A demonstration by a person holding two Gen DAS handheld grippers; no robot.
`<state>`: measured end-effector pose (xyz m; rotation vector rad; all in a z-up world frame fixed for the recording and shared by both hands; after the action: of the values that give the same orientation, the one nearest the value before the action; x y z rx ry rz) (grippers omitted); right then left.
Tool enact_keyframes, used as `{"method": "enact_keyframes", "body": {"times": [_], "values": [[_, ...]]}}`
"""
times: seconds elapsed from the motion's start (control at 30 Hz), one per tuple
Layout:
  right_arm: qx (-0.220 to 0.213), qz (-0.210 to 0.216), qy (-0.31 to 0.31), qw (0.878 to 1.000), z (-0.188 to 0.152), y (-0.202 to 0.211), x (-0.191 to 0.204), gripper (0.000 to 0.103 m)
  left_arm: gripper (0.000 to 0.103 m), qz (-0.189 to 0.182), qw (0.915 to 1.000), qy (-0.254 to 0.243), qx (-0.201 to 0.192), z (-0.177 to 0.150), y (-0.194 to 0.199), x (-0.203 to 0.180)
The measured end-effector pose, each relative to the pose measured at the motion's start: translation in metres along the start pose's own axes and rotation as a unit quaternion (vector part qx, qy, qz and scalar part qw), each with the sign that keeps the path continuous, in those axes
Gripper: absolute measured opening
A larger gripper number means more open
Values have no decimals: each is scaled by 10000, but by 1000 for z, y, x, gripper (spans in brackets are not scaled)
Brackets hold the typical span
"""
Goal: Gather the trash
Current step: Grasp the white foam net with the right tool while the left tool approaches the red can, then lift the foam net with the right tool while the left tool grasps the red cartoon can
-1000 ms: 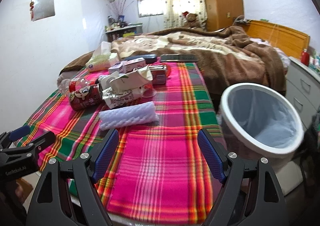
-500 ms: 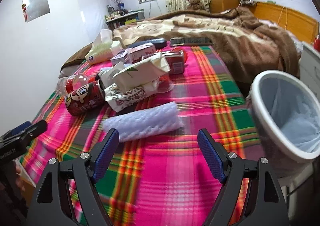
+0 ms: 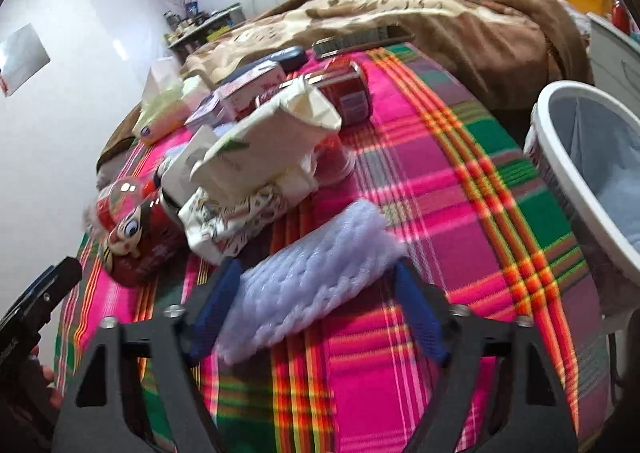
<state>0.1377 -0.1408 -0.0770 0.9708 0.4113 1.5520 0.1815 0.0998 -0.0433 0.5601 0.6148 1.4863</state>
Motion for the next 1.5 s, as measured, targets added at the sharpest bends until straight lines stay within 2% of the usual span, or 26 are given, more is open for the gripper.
{"method": "enact_keyframes", "body": {"times": [0.07, 0.13, 0.23, 0.33, 0.4, 0.47, 0.77, 0.87, 1.07, 1.1, 1.2, 1.37, 1.43, 1.5], "values": [[35, -2, 43, 10000, 1, -2, 2, 56, 102, -40, 10000, -31, 57, 2, -5, -1], [49, 73, 140, 9999, 0, 0, 2, 44, 102, -55, 9999, -78, 77, 4, -9, -2], [45, 219, 112, 9997, 2, 3, 1, 33, 102, -134, 9997, -164, 130, 11, -18, -6], [64, 303, 160, 9994, 7, 3, 1, 27, 102, -295, 9992, -179, 221, 17, -28, -10], [59, 314, 161, 9994, 10, 6, -3, 26, 102, -346, 9988, -162, 310, 19, -35, -12], [74, 324, 173, 9993, 14, 6, -6, 25, 102, -317, 9985, -359, 276, 21, -39, -20], [135, 212, 195, 9995, 25, 17, -24, 25, 101, -757, 9926, -672, 676, 13, -55, -49], [158, 199, 283, 9993, 25, 18, -25, 25, 99, -904, 9902, -733, 767, 6, -50, -62], [319, 265, 613, 9973, 27, 14, -27, 25, 99, -1139, 9833, -1184, 783, -9, -26, -88], [333, 220, 636, 9972, 28, 14, -29, 25, 99, -1127, 9833, -1203, 775, -8, -26, -87], [389, 250, 653, 9968, 28, 15, -32, 25, 99, -787, 9872, -1172, 736, -1, -35, -79], [430, 301, 558, 9971, 26, 12, -36, 25, 99, -719, 9873, -1211, 731, 10, -51, -74], [441, 323, 533, 9971, 25, 12, -38, 25, 96, -915, 9838, -1208, 963, 7, -59, -79], [431, 366, 551, 9969, 25, 12, -38, 25, 88, -1067, 9809, -1180, 1115, 2, -64, -84]]}}
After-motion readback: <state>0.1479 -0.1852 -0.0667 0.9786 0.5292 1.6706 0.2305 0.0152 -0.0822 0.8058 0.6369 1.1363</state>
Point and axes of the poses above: each gripper's, at about its wrist camera, not at the fingertips, and y roughly against the way its jaws point, x to its left, z to its top, the point moved 6 cm from there along -y, roughly the way its jaws point, and after that the axes turned 5 degrees about z, right-handed, at the moved point
